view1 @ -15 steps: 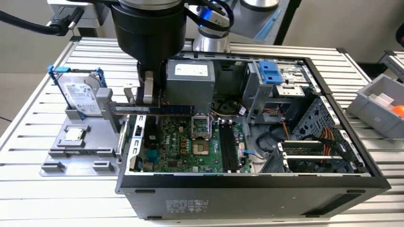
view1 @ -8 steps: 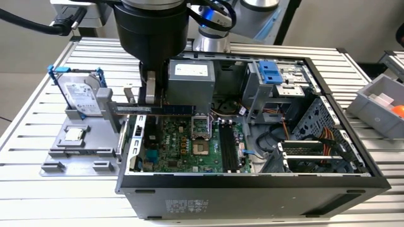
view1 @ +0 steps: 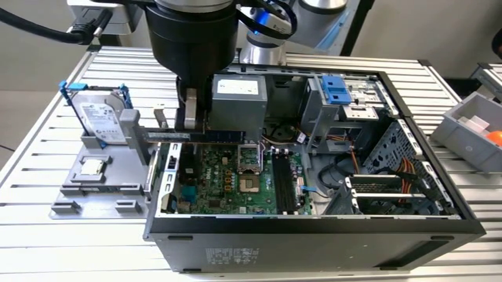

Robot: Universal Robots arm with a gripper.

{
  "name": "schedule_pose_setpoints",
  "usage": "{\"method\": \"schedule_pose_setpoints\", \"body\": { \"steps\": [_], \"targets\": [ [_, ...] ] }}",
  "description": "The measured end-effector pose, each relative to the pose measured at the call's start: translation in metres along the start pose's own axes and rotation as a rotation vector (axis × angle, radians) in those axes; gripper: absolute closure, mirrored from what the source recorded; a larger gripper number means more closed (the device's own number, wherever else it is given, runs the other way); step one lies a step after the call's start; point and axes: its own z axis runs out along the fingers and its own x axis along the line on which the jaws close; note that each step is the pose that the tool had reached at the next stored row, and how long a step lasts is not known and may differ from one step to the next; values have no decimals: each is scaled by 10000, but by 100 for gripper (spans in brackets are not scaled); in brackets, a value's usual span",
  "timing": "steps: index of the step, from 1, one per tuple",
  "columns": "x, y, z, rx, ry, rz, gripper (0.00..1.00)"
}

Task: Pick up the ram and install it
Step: 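Pick up the ram and move it above insertion slot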

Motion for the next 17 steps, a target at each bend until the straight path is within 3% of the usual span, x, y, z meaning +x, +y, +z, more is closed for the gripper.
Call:
{"method": "schedule_pose_setpoints", "body": {
  "steps": [17],
  "targets": [
    [-1, -85, -3, 1, -2, 1, 100]
  ]
}}
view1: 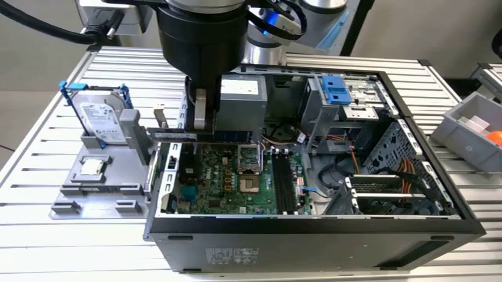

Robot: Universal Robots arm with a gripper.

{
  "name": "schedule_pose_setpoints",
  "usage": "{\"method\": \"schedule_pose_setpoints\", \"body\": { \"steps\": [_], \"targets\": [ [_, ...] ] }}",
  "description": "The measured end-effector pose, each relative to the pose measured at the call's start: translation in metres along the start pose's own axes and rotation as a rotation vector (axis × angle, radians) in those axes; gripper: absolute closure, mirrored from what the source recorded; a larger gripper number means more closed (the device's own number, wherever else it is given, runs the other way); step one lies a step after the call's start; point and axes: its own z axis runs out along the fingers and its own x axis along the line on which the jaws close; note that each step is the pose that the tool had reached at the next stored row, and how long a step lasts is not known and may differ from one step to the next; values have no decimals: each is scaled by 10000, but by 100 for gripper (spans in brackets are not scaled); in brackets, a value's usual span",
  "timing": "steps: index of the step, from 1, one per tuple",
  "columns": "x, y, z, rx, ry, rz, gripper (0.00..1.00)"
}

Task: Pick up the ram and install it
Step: 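Pick up the ram and move it above insertion slot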

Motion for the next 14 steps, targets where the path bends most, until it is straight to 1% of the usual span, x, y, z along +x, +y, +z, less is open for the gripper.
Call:
{"method": "schedule_pose_setpoints", "body": {
  "steps": [6, 14],
  "targets": [
    [-1, -28, -2, -1, 1, -1, 100],
    [-1, -43, -3, 0, 0, 0, 100]
  ]
}}
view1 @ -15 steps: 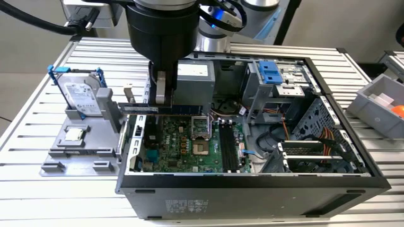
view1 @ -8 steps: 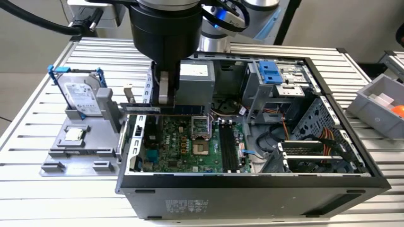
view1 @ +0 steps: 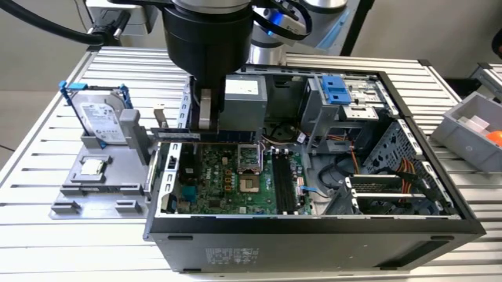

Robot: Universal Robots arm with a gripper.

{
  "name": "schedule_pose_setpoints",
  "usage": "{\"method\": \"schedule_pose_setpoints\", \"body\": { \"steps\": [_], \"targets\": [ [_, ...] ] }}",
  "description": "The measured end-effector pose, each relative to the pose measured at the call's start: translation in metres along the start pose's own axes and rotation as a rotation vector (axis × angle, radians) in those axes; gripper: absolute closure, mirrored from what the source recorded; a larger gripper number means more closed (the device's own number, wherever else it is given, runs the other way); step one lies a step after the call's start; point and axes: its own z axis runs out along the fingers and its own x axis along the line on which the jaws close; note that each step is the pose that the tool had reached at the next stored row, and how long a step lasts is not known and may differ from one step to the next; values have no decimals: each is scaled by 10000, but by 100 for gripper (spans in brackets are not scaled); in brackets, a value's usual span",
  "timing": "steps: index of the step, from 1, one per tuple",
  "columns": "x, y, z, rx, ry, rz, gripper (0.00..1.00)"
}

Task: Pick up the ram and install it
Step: 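Pick up the ram and move it above insertion slot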

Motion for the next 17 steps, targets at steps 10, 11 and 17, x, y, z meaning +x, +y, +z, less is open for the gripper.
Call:
{"method": "schedule_pose_setpoints", "body": {
  "steps": [10, 11, 17],
  "targets": [
    [0, -5, 0, 0, 0, -1, 100],
    [0, -6, 0, 0, 1, -1, 100],
    [0, -19, -1, 0, 1, -3, 100]
  ]
}}
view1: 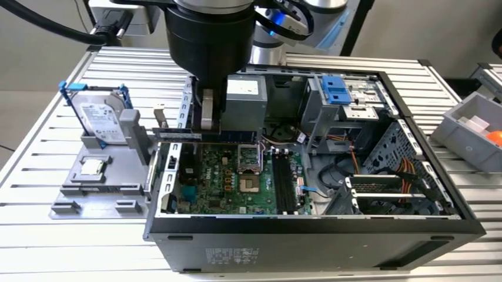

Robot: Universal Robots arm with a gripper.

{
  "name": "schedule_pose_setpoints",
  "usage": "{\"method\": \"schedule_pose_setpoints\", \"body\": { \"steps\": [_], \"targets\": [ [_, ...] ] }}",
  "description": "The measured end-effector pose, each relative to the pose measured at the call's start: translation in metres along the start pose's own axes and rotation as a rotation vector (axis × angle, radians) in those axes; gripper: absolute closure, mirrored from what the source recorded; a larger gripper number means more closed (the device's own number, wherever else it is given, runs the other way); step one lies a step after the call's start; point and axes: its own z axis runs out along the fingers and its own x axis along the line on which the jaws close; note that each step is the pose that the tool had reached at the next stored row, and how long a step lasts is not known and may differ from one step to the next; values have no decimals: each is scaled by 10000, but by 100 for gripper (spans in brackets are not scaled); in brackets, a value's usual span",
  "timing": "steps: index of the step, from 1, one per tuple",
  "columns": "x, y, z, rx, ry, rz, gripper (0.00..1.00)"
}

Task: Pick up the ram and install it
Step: 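Pick up the ram and move it above insertion slot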

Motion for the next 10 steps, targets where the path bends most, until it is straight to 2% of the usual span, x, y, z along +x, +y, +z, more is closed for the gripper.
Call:
{"method": "schedule_pose_setpoints", "body": {
  "steps": [10],
  "targets": [
    [0, -36, -2, 0, 0, 2, 100]
  ]
}}
